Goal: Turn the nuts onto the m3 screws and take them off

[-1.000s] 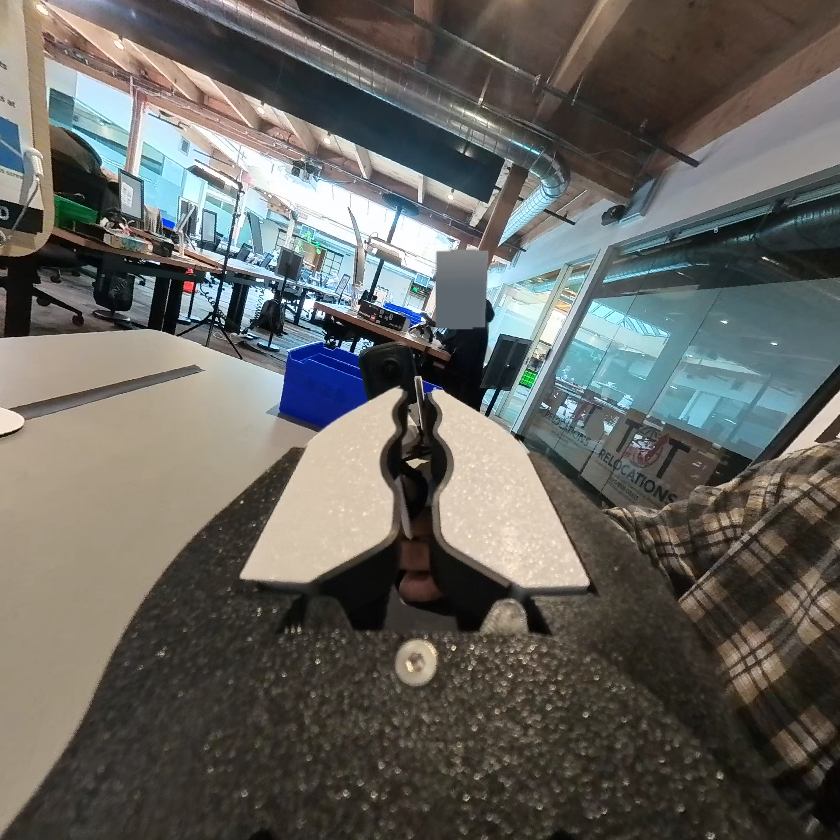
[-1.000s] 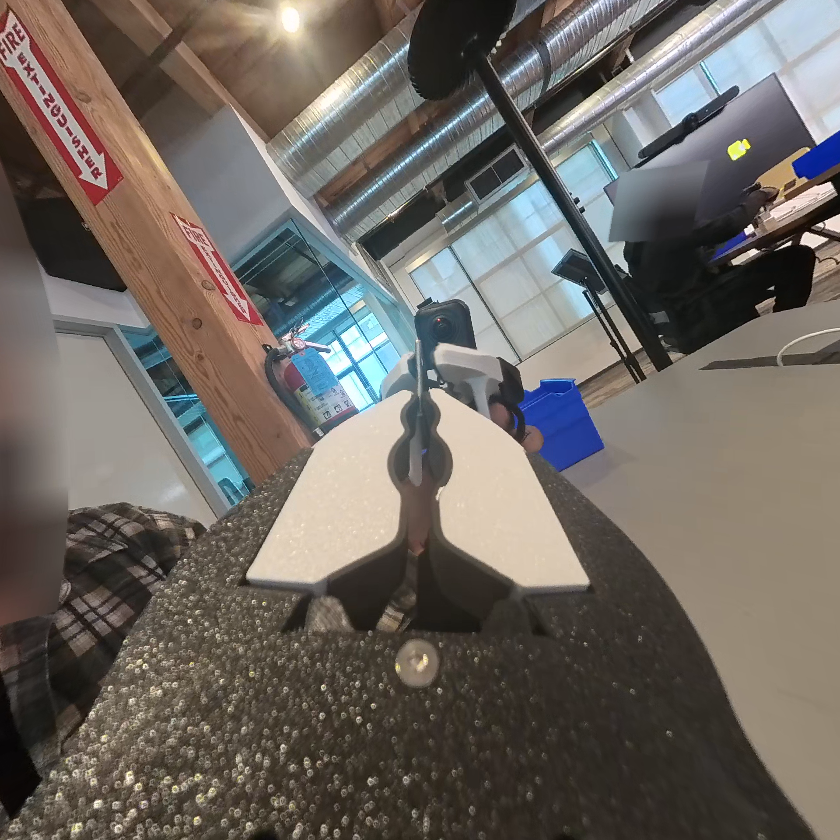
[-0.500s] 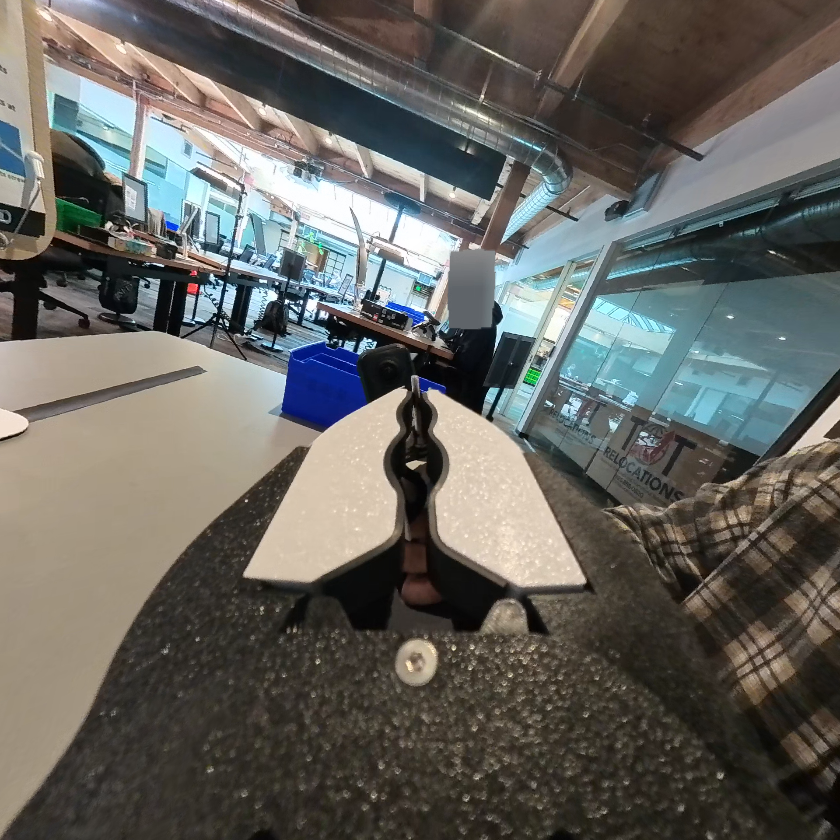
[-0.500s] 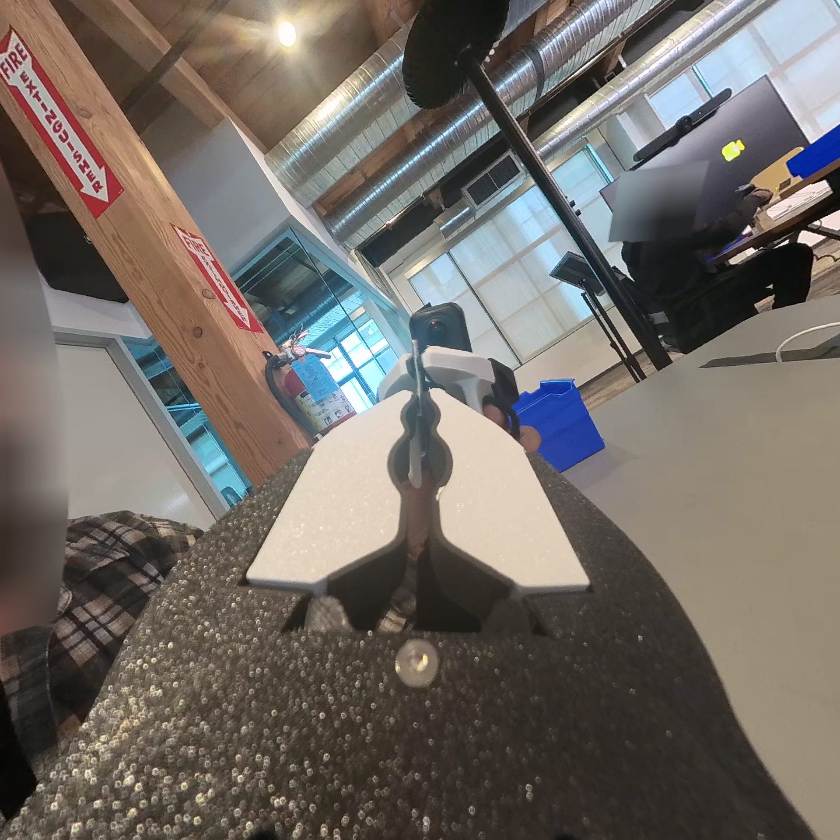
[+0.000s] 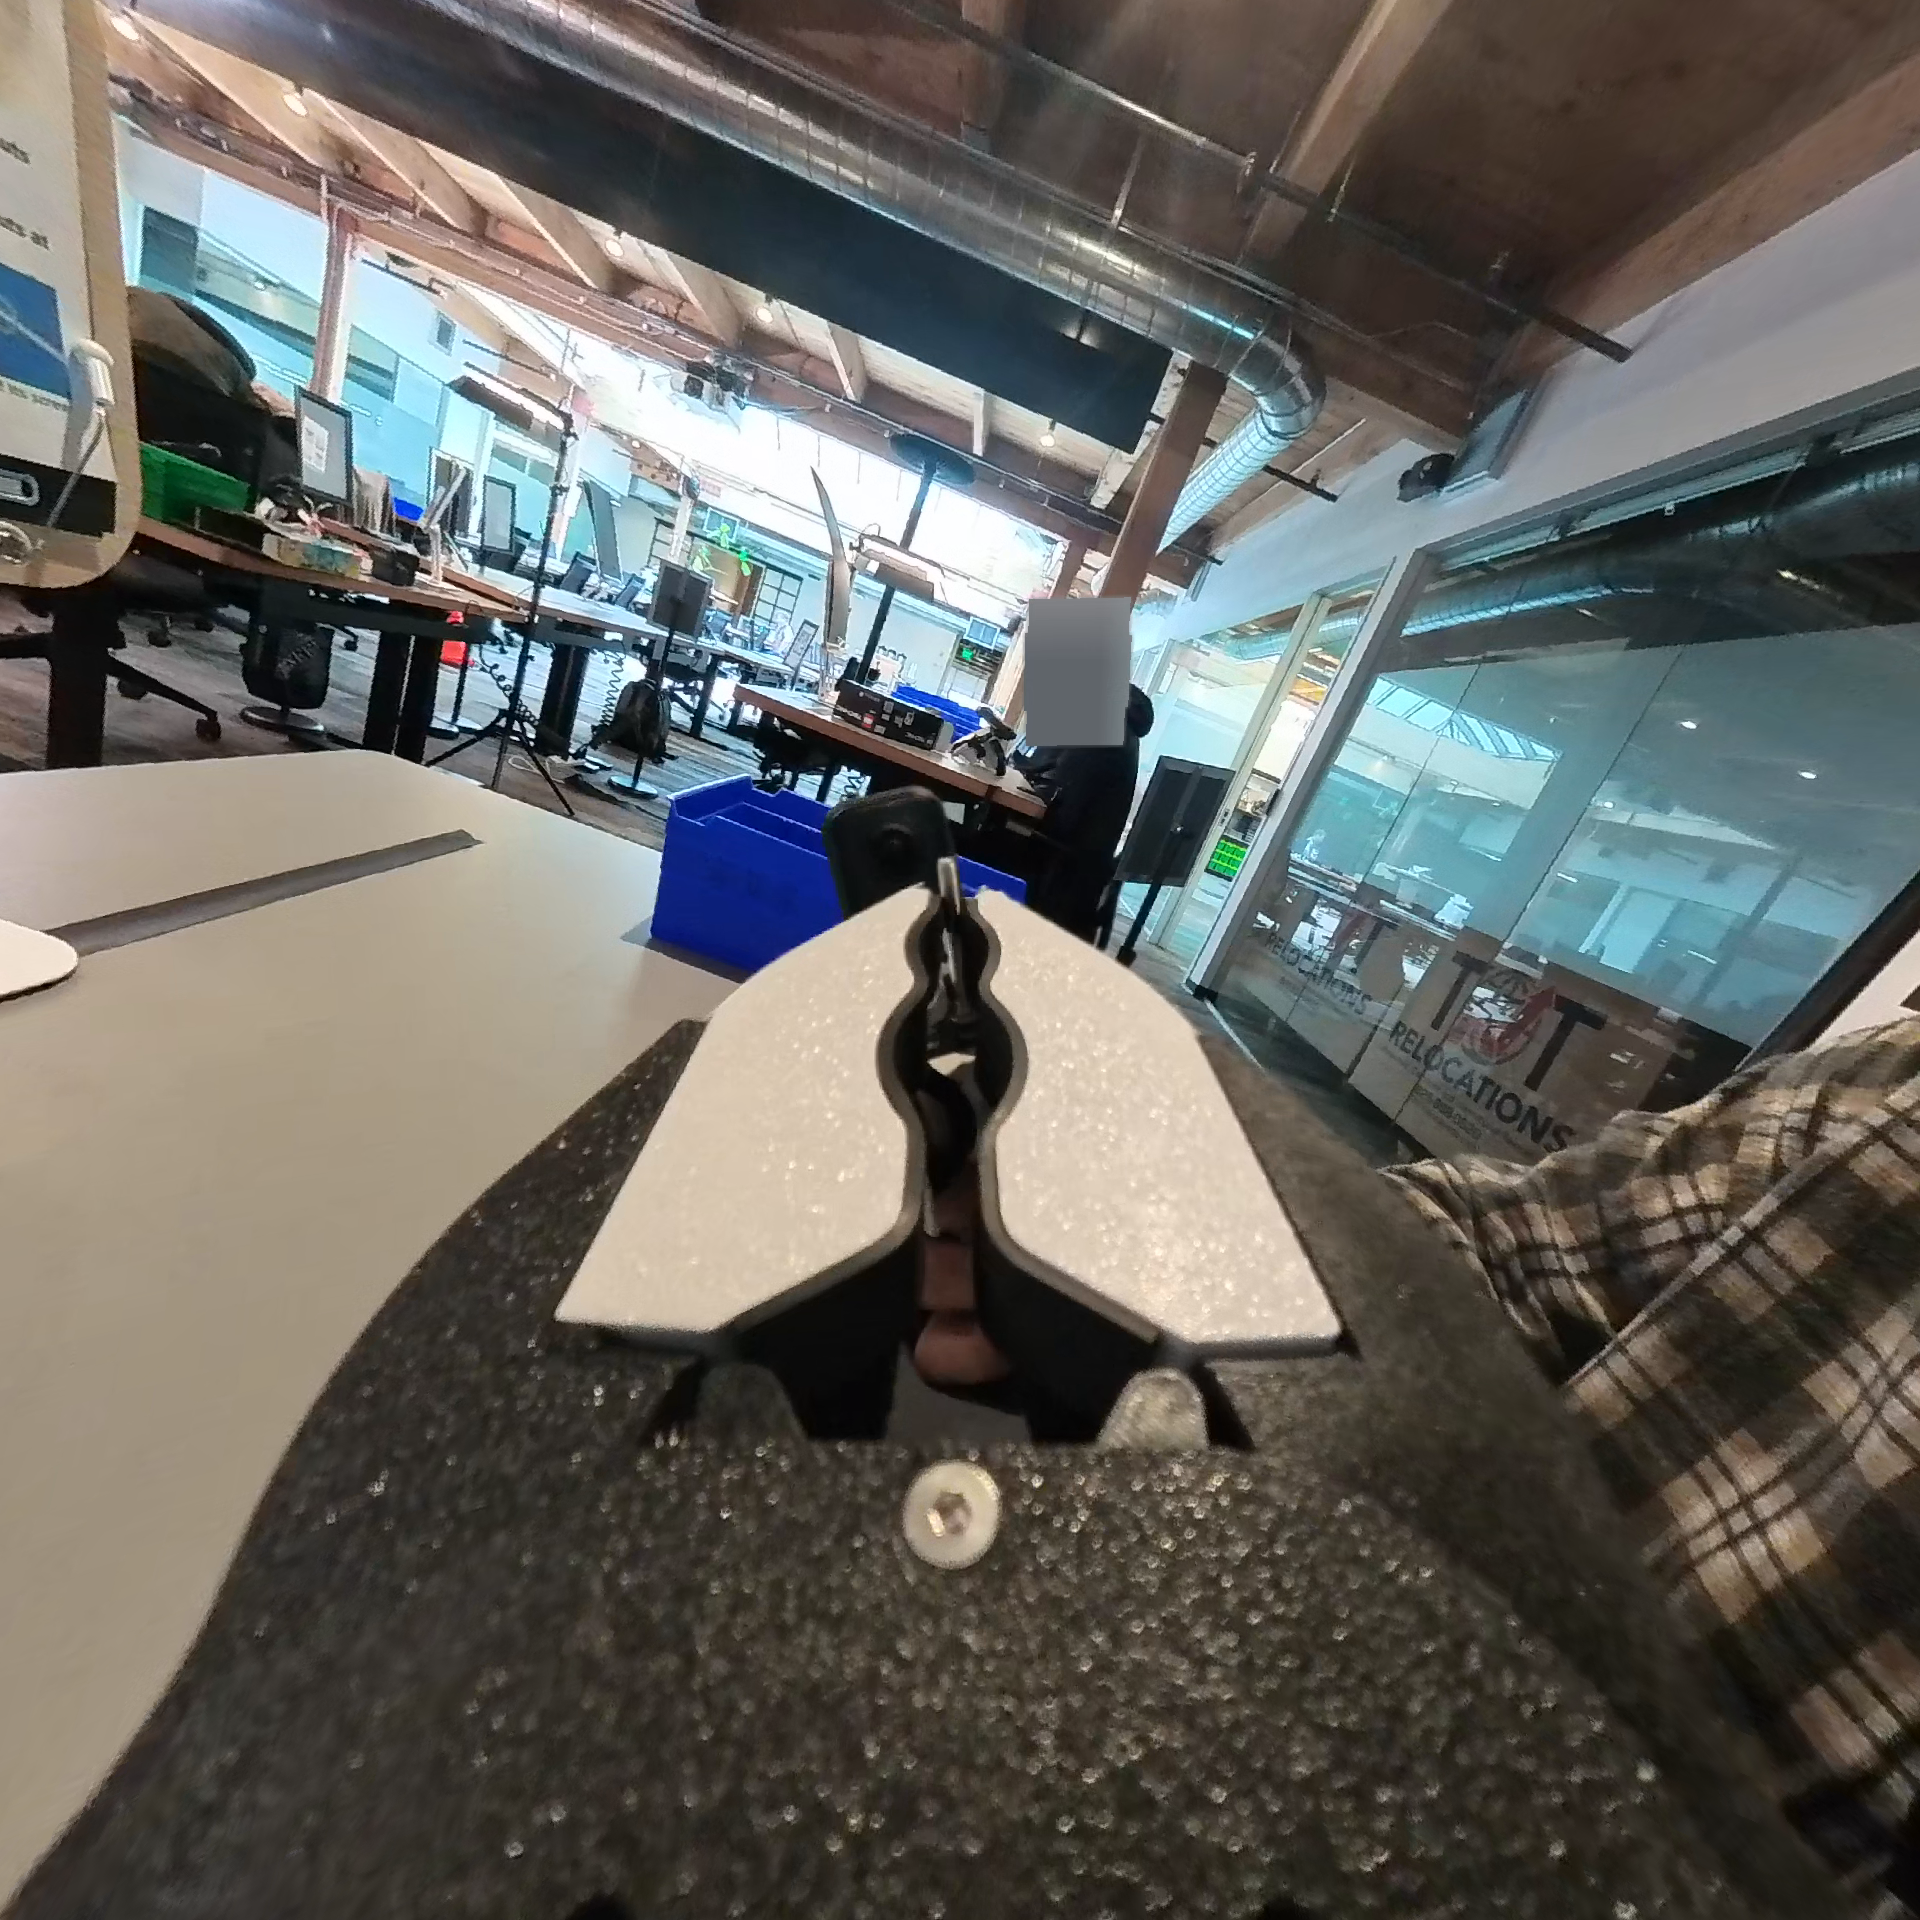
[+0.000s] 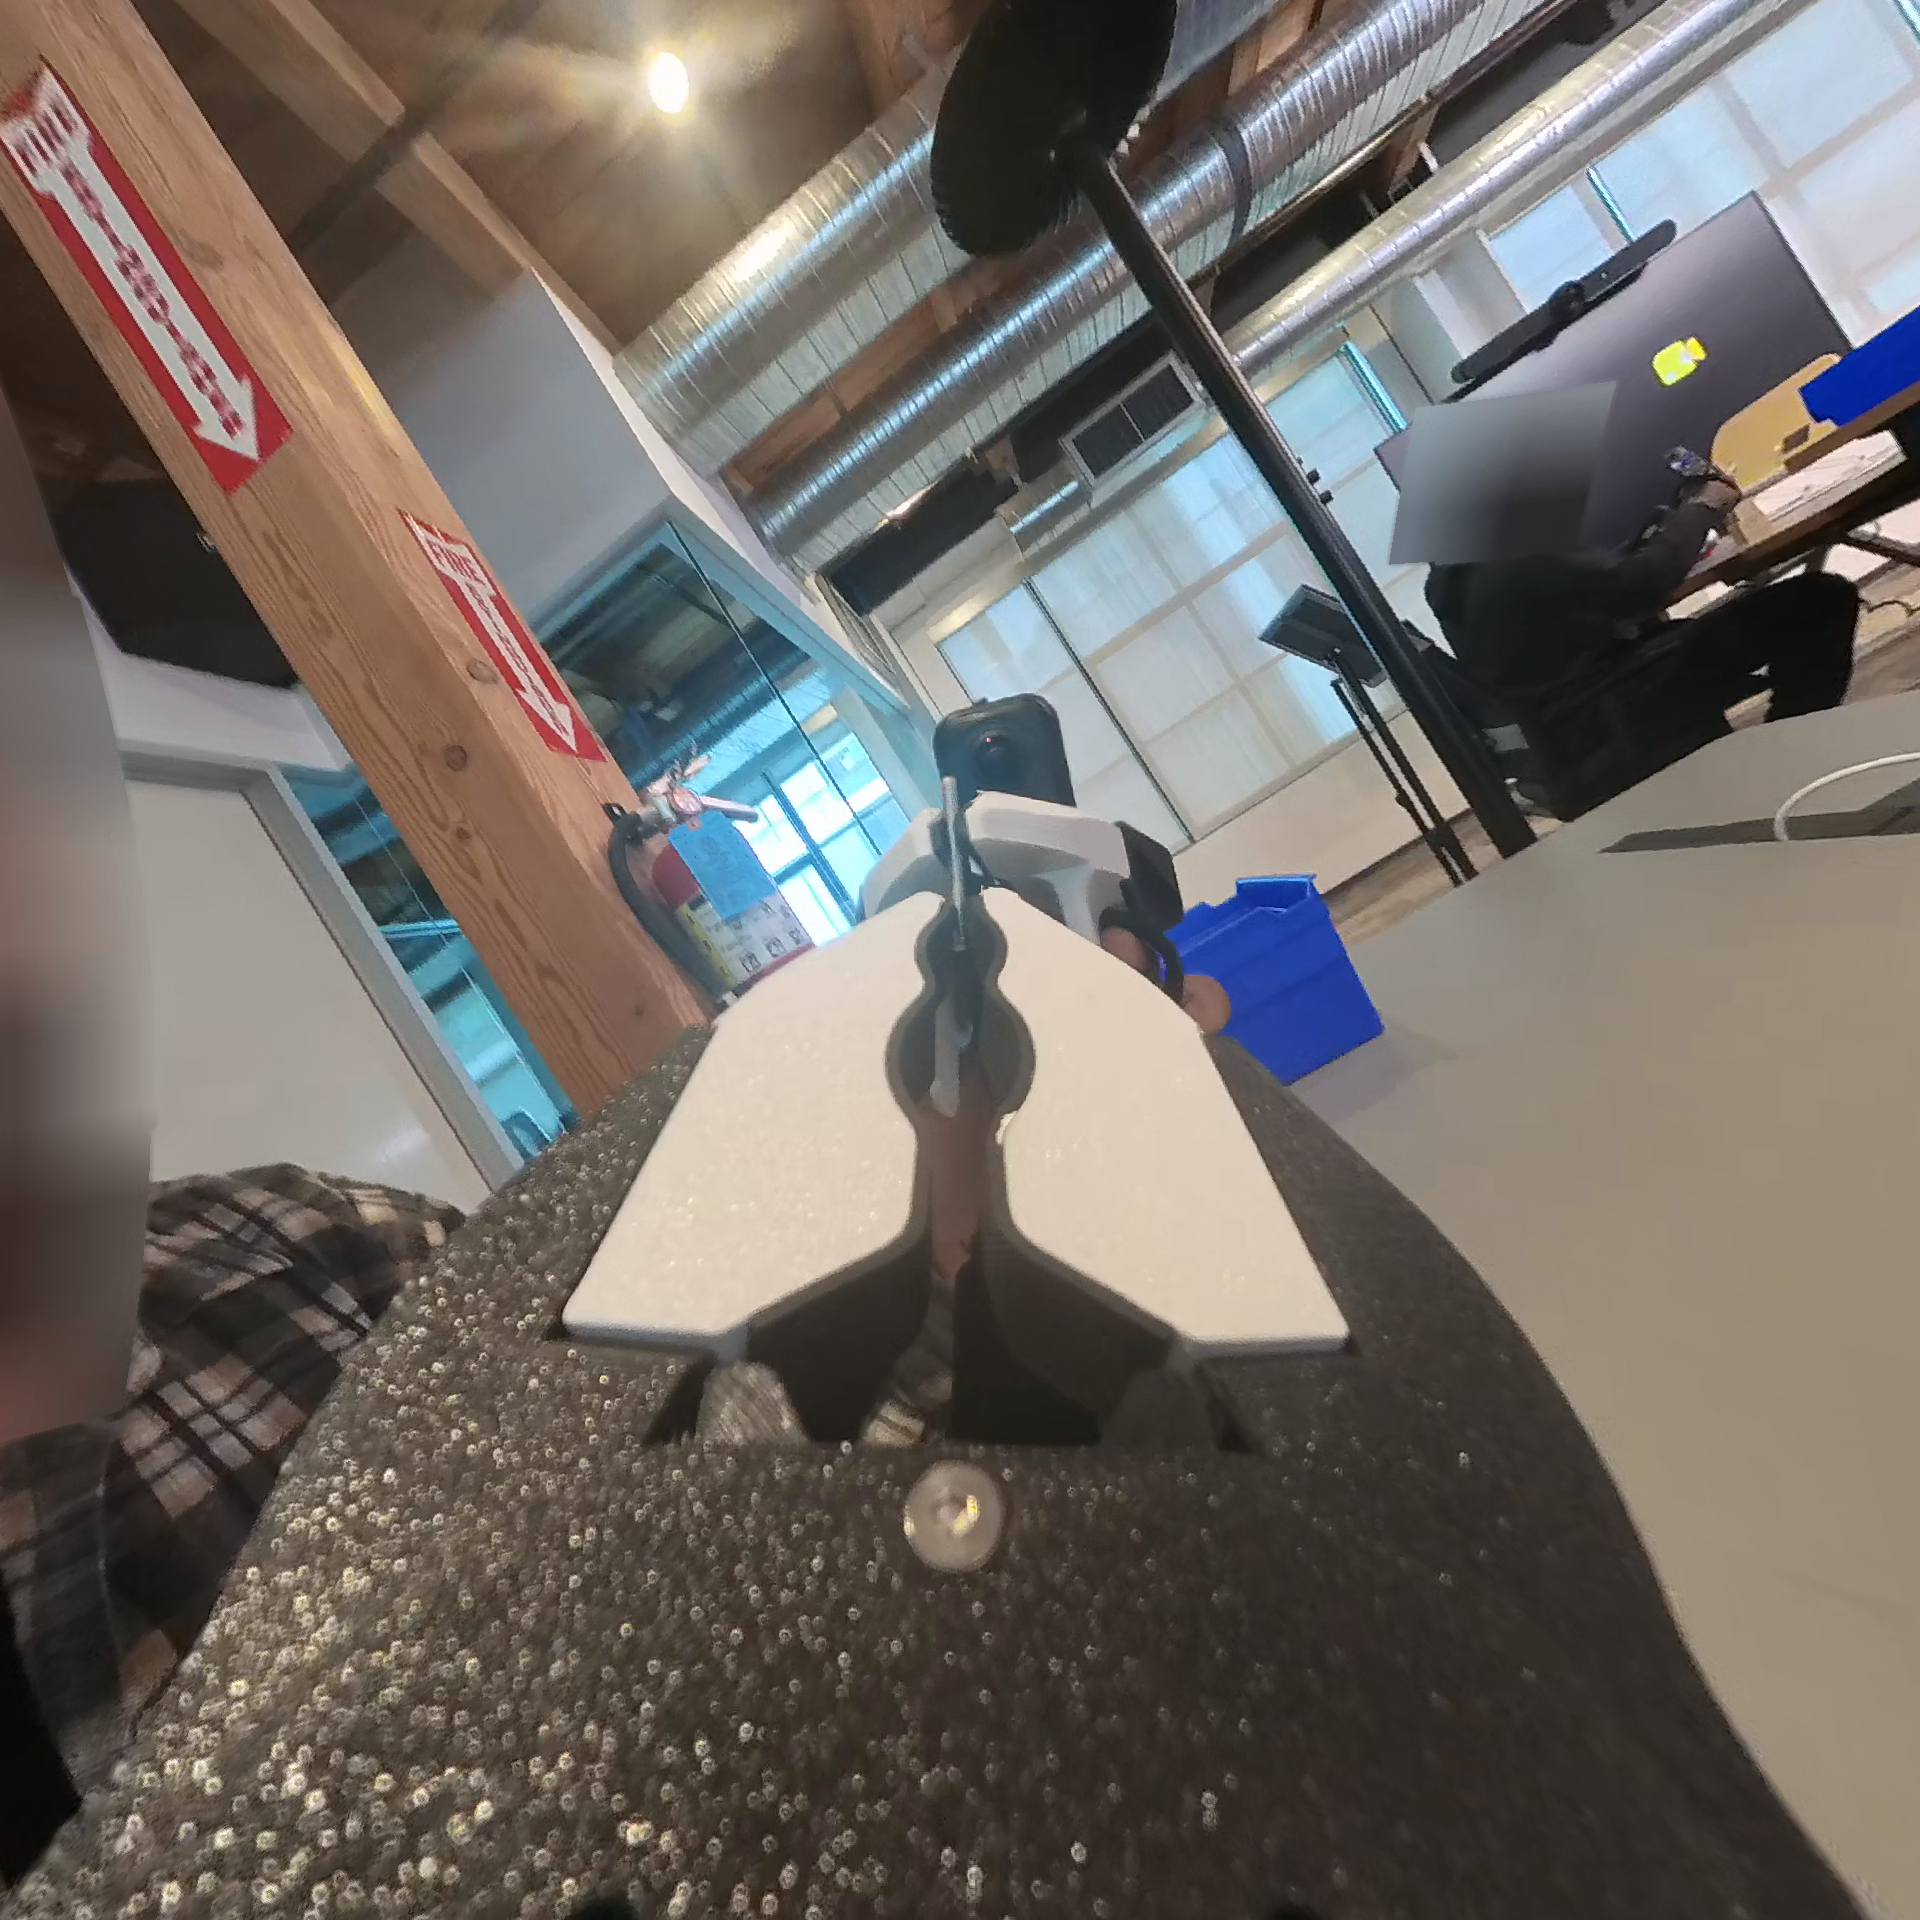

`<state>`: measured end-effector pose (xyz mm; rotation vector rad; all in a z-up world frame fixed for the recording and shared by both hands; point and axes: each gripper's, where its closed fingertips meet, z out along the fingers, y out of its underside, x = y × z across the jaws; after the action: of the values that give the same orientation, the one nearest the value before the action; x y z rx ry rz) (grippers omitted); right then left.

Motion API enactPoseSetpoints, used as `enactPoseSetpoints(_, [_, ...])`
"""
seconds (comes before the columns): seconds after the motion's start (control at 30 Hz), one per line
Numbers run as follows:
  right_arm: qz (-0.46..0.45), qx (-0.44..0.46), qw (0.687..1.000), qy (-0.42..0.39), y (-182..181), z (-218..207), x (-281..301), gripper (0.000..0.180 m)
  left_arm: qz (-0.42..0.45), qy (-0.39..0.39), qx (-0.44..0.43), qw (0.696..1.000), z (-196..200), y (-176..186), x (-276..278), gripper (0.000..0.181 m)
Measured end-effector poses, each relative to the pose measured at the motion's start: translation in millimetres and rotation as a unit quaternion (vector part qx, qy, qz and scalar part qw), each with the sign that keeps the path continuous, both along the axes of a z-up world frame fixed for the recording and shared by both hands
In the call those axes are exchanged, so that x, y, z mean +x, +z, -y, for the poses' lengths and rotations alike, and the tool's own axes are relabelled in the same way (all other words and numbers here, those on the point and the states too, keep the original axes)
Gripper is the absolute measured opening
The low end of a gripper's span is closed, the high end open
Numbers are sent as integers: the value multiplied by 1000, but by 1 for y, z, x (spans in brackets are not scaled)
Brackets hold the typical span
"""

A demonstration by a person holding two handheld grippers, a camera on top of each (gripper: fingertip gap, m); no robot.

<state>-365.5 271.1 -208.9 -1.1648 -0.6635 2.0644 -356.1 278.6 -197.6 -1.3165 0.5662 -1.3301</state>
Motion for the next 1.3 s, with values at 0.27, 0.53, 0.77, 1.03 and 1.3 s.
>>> enactPoseSetpoints(0.27, [-9, -5, 1000, 0, 3, -1, 2, 2, -1, 1, -1, 1000, 0, 0, 1, 8])
enactPoseSetpoints(0.53, [-13, -3, 1000, 2, 5, 1, 1, 2, 3, -5, -2, 1000, 0, 0, 2, 4])
enactPoseSetpoints(0.77, [-13, 4, 1000, 4, 4, 2, -1, 2, 1, -15, 4, 1000, 4, 0, 2, 2])
enactPoseSetpoints(1.03, [24, 43, 999, -23, -3, -1, 8, 8, -14, -2, 12, 1000, 4, -1, -3, 2])
enactPoseSetpoints(1.3, [120, 272, 949, -108, 25, -7, 29, 11, -66, -5, 34, 997, 9, -8, 6, 1])
